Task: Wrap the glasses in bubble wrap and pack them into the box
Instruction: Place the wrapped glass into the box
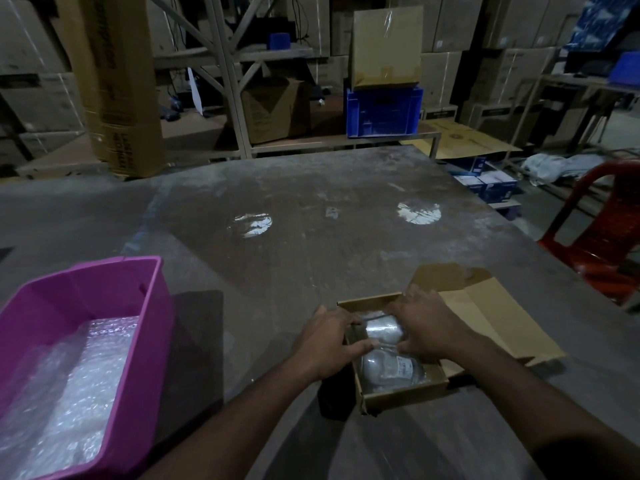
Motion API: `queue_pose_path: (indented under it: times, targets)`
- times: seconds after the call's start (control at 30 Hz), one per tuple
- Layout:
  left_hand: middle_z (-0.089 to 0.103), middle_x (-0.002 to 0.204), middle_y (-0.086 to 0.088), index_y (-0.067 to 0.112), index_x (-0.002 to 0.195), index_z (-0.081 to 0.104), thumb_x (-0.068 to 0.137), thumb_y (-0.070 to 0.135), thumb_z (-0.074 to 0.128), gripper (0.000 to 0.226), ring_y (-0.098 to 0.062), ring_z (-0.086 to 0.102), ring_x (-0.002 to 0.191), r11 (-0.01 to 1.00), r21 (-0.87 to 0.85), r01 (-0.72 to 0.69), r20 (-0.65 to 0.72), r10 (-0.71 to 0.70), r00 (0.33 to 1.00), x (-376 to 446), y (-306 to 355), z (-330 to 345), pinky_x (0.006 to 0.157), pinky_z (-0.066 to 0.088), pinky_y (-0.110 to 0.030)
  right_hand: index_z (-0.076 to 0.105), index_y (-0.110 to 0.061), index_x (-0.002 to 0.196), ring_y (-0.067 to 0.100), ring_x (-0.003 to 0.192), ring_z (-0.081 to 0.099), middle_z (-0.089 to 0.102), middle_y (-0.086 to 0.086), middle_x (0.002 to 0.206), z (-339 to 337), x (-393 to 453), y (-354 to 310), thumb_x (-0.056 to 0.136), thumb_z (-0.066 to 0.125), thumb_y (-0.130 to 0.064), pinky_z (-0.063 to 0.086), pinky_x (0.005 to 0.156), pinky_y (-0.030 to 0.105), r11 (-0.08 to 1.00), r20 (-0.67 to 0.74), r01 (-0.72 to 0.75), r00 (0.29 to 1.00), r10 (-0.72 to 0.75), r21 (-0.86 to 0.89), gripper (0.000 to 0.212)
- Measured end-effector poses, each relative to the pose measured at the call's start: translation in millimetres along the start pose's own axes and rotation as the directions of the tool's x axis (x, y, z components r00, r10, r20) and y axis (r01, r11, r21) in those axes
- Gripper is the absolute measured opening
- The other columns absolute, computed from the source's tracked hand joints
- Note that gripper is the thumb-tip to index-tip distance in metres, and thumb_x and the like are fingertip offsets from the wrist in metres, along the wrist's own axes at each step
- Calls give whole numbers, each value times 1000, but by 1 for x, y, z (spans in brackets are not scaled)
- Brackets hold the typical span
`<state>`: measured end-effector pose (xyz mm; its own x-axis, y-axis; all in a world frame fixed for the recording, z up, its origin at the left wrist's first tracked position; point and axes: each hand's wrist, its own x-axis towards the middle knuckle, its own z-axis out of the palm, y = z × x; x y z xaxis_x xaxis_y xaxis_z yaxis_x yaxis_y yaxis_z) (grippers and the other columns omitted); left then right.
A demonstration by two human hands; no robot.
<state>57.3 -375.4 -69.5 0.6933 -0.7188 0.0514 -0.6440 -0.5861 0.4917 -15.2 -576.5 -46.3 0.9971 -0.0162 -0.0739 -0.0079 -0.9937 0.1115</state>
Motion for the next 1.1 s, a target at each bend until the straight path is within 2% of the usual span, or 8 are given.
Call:
queue_pose_path:
  times: [0.1, 0.33, 0.57, 0.67, 0.83, 0.9, 1.0, 1.1]
  targets:
    - [61, 133, 8, 36, 137, 57, 84, 64, 69, 61, -13, 47, 117, 999, 8, -53, 33, 53, 998, -5, 4, -4, 95, 42, -31, 58, -30, 126, 21, 119, 46, 62, -1, 124, -2, 0, 1, 81, 70, -47, 37, 88, 36, 999, 3, 11, 1000, -11, 39, 50]
    - [61, 132, 9, 32, 131, 61, 78, 70, 71, 66, -13, 46, 116, 1000, 22, -1, 33, 0, 999, 1, -3, 3, 98, 47, -37, 61, -29, 119, 20, 114, 48, 64, -2, 117, -5, -4, 0, 80, 72, -40, 29, 78, 33, 995, -10, 6, 1000, -5, 99, 42]
    - [60, 131, 11, 31, 135, 60, 80, 68, 69, 67, -10, 44, 115, 1000, -14, 7, 31, -7, 999, -1, -4, 2, 97, 47, -35, 61, -30, 107, 14, 102, 50, 60, -4, 108, -4, -5, 7, 81, 73, -38, 43, 76, 32, 975, 6, -30, 1000, 29, 219, 29]
    - [59, 131, 13, 31, 134, 60, 81, 66, 70, 64, -9, 43, 116, 999, -50, 10, 38, -8, 999, -4, -5, 1, 97, 48, -34, 64, -27, 115, 13, 99, 47, 59, -3, 106, -12, -10, 10, 87, 70, -31, 48, 81, 33, 961, -7, -66, 997, 71, 268, 29]
    - [60, 127, 16, 32, 131, 62, 84, 60, 71, 55, -5, 43, 114, 995, -101, 11, -20, -13, 1000, -9, -5, -2, 95, 48, -30, 67, -28, 122, 13, 94, 51, 58, -5, 101, -19, -17, 4, 86, 70, -24, 48, 77, 30, 938, -44, -86, 993, 107, 334, 36]
    - [61, 123, 17, 34, 127, 64, 85, 54, 73, 47, -2, 44, 110, 994, -107, 11, -44, -16, 999, -11, -5, -5, 89, 47, -24, 72, -31, 112, 9, 94, 57, 63, -8, 103, -20, -20, -1, 84, 74, -26, 50, 76, 26, 929, -62, -91, 991, 121, 359, 29]
    - [63, 117, 19, 37, 119, 68, 88, 47, 73, 33, -1, 45, 104, 995, -95, -3, -65, -4, 998, -14, -5, -7, 85, 45, -21, 74, -35, 98, -1, 82, 55, 60, -21, 90, -18, -25, -10, 82, 76, -27, 45, 67, 19, 913, -39, -66, 995, 89, 403, 18]
    - [65, 111, 21, 38, 111, 70, 90, 38, 73, 22, 1, 45, 99, 989, -149, 3, -99, -18, 995, -18, -6, -8, 84, 46, -23, 72, -36, 110, 0, 85, 57, 59, -20, 99, -12, -29, -20, 82, 77, -31, 47, 71, 21, 905, 11, -40, 999, 39, 423, 29]
